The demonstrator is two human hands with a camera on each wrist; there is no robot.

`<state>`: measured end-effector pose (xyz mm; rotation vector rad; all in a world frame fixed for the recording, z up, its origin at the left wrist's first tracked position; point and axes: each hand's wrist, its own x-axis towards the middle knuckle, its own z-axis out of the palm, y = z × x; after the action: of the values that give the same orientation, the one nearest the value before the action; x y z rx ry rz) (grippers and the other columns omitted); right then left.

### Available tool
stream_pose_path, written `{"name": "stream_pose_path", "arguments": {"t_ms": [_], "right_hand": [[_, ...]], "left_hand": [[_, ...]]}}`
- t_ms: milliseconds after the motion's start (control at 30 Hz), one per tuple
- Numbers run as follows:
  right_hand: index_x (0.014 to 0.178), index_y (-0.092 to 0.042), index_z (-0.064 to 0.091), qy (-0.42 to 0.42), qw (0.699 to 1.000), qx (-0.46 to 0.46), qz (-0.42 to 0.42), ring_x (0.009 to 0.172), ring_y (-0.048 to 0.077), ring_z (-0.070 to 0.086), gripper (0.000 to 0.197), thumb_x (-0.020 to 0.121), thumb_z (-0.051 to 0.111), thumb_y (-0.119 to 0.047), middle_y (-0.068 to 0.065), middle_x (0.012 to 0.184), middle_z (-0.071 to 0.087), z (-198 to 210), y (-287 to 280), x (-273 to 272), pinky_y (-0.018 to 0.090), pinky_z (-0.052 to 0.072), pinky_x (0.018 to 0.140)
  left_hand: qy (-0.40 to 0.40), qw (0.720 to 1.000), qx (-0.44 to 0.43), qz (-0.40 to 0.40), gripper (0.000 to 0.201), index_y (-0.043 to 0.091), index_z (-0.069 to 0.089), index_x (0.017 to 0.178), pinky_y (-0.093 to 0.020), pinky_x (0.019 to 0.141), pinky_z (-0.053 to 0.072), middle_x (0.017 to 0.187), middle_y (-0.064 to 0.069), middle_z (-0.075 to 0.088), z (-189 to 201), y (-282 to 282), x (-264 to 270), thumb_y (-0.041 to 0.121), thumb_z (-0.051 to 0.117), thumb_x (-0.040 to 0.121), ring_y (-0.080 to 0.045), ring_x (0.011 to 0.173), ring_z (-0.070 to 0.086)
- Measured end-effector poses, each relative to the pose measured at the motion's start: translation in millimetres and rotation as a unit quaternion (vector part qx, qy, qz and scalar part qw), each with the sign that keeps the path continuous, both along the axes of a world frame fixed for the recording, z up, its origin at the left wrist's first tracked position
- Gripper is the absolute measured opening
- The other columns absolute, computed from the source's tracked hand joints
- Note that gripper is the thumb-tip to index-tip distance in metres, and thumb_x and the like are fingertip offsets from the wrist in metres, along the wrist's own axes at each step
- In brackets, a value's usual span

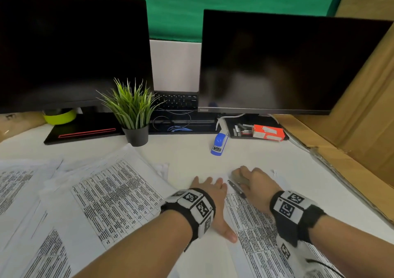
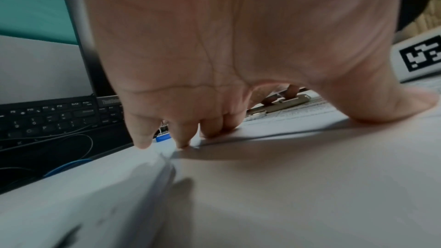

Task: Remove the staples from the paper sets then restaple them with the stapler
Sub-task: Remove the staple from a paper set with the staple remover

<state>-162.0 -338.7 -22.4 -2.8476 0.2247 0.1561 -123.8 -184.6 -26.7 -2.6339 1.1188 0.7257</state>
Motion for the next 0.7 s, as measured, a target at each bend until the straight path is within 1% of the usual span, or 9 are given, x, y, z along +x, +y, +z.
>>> {"name": "stream_pose_path", "arguments": {"t_ms": [100,167,267,300,367,433,533,633,700], "right_hand": [[0.131,-0.012,0.04,0.009,0.999,-0.012,-0.046,0.112,0.029,0.053,0.035,0.096,0.044,-0.015,0.012,0.122,0.05,2,9,18,0.032,0.045,0.091],[0.128,-0.008,0.045,-0.006,0.996,0.01,-0.092,0.114,0.029,0.054,0.033,0.096,0.045,-0.016,0.014,0.126,0.053,9,11,29,0.031,0.043,0.092],[0.123,-0.011,0.05,-0.016,0.996,0.035,-0.084,0.112,0.028,0.057,0.027,0.098,0.044,-0.019,0.011,0.119,0.058,18,3,27,0.031,0.043,0.093],[0.118,-0.016,0.052,-0.007,0.997,0.037,-0.067,0.108,0.027,0.059,0.022,0.098,0.043,-0.022,0.009,0.112,0.06,17,-3,23,0.031,0.045,0.091],[0.106,-0.02,0.05,0.016,0.999,0.028,-0.038,0.092,0.023,0.06,0.012,0.097,0.042,-0.024,0.004,0.1,0.059,16,-12,7,0.028,0.047,0.082],[0.113,-0.017,0.049,0.031,0.999,0.004,-0.021,0.087,0.021,0.055,0.018,0.096,0.044,-0.02,0.005,0.102,0.056,10,-13,-7,0.027,0.045,0.078],[0.126,-0.015,0.042,0.022,0.999,-0.021,-0.033,0.099,0.026,0.053,0.031,0.095,0.043,-0.015,0.006,0.104,0.044,2,-3,-11,0.03,0.045,0.085],[0.123,-0.013,0.04,0.027,0.998,-0.021,-0.055,0.101,0.025,0.049,0.027,0.096,0.04,-0.015,0.01,0.115,0.048,2,7,-2,0.032,0.044,0.088],[0.119,-0.011,0.042,0.022,0.997,0.0,-0.079,0.103,0.028,0.052,0.025,0.095,0.042,-0.016,0.014,0.117,0.052,-1,5,4,0.033,0.044,0.087]], "left_hand": [[0.002,1.0,-0.01,0.001,0.131,0.018,-0.009,0.154,-0.056,0.118,-0.005,0.162,0.0,-0.014,0,2,-2,0.078,0.065,0.066,-0.025,0.149,-0.01],[0.009,1.0,-0.01,0.002,0.13,0.019,-0.01,0.154,-0.056,0.118,-0.006,0.162,0.001,-0.014,1,4,-4,0.076,0.067,0.066,-0.025,0.149,-0.01],[0.005,1.0,-0.006,0.005,0.131,0.018,-0.009,0.154,-0.058,0.117,-0.006,0.162,0.0,-0.014,3,4,-5,0.076,0.067,0.066,-0.025,0.15,-0.009],[0.004,1.0,-0.006,0.005,0.131,0.018,-0.009,0.154,-0.058,0.117,-0.006,0.162,-0.001,-0.013,3,4,-5,0.076,0.068,0.065,-0.025,0.15,-0.009],[0.002,1.0,-0.008,0.006,0.132,0.018,-0.008,0.155,-0.059,0.117,-0.005,0.163,-0.001,-0.012,3,2,-5,0.077,0.068,0.064,-0.026,0.15,-0.008],[0.004,1.0,-0.008,0.006,0.132,0.017,-0.008,0.155,-0.059,0.117,-0.004,0.163,-0.001,-0.012,3,2,-5,0.076,0.068,0.064,-0.026,0.15,-0.008],[0.013,1.0,-0.007,0.008,0.132,0.017,-0.01,0.154,-0.059,0.117,-0.004,0.162,0.0,-0.014,1,3,-5,0.075,0.069,0.065,-0.026,0.149,-0.01],[0.018,1.0,-0.007,0.014,0.131,0.018,-0.011,0.154,-0.058,0.118,-0.005,0.162,0.001,-0.016,1,2,-6,0.074,0.069,0.066,-0.026,0.149,-0.011],[0.017,1.0,-0.001,0.016,0.13,0.018,-0.012,0.154,-0.057,0.118,-0.005,0.162,0.001,-0.016,1,2,-6,0.073,0.068,0.067,-0.026,0.149,-0.011]]}}
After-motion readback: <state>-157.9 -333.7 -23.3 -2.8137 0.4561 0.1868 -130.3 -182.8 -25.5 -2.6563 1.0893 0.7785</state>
